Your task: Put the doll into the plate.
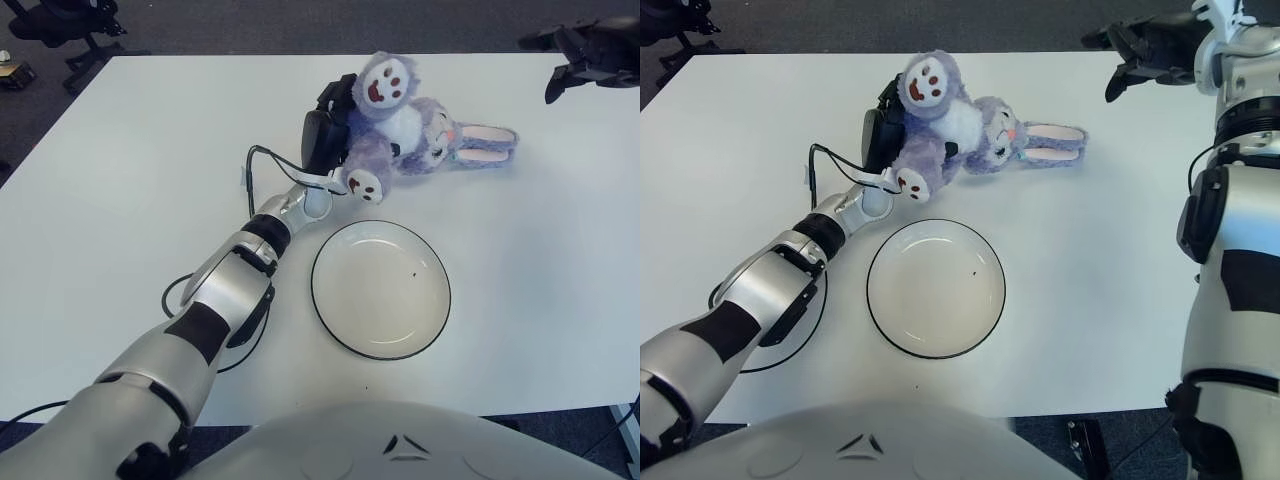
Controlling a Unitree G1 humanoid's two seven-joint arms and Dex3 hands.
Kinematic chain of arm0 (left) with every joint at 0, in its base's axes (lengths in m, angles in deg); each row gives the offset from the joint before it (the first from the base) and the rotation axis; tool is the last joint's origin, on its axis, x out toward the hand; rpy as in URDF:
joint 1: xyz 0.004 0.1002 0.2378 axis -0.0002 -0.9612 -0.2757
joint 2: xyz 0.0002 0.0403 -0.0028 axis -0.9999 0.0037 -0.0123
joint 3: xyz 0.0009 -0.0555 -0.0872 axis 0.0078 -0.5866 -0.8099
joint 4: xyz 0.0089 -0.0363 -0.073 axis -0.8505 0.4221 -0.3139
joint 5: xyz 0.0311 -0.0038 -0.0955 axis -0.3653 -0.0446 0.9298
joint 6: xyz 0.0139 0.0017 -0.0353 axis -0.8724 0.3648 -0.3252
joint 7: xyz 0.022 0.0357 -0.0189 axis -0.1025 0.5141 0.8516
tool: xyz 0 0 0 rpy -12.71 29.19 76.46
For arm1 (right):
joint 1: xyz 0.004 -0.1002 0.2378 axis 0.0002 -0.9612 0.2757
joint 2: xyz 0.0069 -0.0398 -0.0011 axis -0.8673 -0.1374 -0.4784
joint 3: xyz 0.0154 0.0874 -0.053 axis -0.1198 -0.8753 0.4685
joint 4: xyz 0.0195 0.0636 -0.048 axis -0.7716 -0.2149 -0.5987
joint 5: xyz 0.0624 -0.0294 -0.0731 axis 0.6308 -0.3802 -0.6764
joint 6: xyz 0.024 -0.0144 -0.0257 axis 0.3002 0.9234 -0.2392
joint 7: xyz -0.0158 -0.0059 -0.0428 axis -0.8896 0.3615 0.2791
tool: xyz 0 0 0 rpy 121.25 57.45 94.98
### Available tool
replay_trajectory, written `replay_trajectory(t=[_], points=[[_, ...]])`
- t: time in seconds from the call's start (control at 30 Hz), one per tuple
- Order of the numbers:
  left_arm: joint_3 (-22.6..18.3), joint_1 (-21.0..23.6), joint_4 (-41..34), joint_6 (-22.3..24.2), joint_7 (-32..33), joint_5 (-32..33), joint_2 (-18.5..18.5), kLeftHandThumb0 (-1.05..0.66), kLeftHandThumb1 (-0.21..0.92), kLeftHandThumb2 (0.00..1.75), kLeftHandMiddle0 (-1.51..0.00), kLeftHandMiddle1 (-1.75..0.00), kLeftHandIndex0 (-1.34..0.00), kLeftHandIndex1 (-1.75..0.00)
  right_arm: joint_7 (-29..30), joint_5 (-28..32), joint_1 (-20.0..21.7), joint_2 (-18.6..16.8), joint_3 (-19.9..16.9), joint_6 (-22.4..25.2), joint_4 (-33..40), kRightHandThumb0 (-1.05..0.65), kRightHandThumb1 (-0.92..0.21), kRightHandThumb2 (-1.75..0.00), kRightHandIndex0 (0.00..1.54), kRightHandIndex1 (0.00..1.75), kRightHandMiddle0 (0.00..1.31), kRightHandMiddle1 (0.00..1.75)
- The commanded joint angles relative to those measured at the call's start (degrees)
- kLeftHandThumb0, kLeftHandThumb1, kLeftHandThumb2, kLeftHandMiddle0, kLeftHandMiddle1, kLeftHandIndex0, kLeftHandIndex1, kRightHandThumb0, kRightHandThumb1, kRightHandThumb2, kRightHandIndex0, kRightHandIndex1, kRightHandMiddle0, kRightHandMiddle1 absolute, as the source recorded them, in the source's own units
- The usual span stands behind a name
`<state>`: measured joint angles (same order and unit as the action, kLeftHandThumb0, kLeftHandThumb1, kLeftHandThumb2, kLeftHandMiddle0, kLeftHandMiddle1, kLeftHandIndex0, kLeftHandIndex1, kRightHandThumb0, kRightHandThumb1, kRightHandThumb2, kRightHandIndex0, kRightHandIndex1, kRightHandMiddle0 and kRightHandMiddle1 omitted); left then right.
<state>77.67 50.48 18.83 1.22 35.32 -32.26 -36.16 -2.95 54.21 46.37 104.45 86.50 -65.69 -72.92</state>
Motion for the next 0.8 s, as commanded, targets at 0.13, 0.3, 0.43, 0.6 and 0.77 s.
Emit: replay_trajectory(t=[0.13, 0.3, 0.43, 0.6, 0.77], points=[[-8.2, -3.0, -4.3, -3.5, -17.3, 15.2, 1.6, 0.15, 0.63, 0.59, -0.89, -1.75, -0.65, -1.75, 5.0, -0.4, -3.4, -1.1, 0.7, -3.3, 0.7, -0.72, -0.92, -0.92, 0.73, 0.02, 0.48, 0.06], [-11.6, -8.5, -17.6, 8.5, -33.1, 28.4, 2.7, 0.16, 0.59, 0.67, -0.89, -1.75, -0.65, -1.75, 6.5, 1.0, -5.4, -2.1, -0.5, -3.8, 0.3, -0.67, -0.92, -0.80, 0.81, 0.04, 0.55, 0.09], [-12.9, -11.7, -27.7, 18.8, -40.2, 35.3, 2.8, 0.16, 0.58, 0.70, -0.89, -1.75, -0.65, -1.75, 5.8, 2.1, -5.7, -2.8, -1.5, -2.2, 0.0, -0.65, -0.92, -0.73, 0.85, 0.05, 0.58, 0.10], [-14.9, -14.0, -36.0, 28.1, -45.0, 40.8, 3.0, 0.18, 0.57, 0.72, -0.89, -1.75, -0.66, -1.75, 5.3, 2.5, -5.7, -3.4, -2.0, -1.2, -0.1, -0.62, -0.92, -0.67, 0.91, 0.07, 0.60, 0.11], [-18.1, -15.7, -41.8, 35.5, -47.5, 45.0, 3.1, 0.19, 0.57, 0.73, -0.90, -1.75, -0.66, -1.75, 5.8, 1.9, -6.1, -3.8, -1.5, -1.5, 0.2, -0.61, -0.92, -0.65, 0.93, 0.06, 0.59, 0.11]])
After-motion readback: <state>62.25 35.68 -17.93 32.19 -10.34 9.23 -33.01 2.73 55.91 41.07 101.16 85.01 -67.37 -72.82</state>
